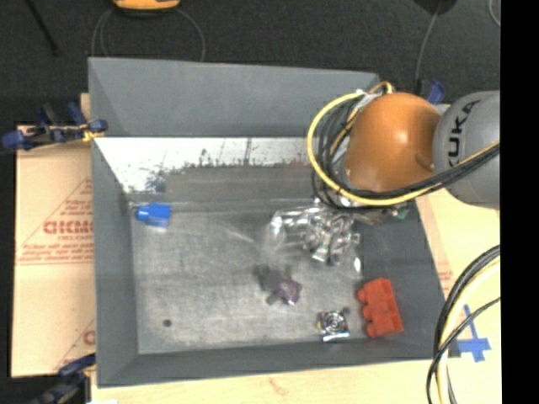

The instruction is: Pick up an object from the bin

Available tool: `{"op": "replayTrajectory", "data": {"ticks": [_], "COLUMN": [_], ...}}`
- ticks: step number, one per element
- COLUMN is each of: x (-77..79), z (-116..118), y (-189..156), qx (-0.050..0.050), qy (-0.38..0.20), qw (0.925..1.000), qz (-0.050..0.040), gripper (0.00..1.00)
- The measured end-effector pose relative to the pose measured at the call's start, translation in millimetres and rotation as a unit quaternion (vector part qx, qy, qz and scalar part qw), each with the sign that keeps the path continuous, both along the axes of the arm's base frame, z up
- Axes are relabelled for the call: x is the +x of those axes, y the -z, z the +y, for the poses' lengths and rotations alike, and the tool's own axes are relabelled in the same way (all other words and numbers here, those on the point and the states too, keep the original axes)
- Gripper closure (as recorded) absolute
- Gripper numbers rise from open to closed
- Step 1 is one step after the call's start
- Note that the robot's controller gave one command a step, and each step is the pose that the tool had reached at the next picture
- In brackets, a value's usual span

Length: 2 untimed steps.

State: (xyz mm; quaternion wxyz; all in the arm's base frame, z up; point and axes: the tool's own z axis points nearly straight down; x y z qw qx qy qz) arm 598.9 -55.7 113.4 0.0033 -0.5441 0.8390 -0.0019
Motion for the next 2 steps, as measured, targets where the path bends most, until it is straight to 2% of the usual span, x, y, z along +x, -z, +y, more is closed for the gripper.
{"op": "replayTrajectory", "data": {"ticks": [1, 2], "x": [1.8, 3.0], "z": [-0.5, -0.6], "y": [-40.4, -43.0], "qx": [0.000, 0.001], "qy": [0.004, 0.008], "qw": [1.0000, 1.0000], "qz": [0.0001, 0.0007], "gripper": [1.00, 1.00]}}
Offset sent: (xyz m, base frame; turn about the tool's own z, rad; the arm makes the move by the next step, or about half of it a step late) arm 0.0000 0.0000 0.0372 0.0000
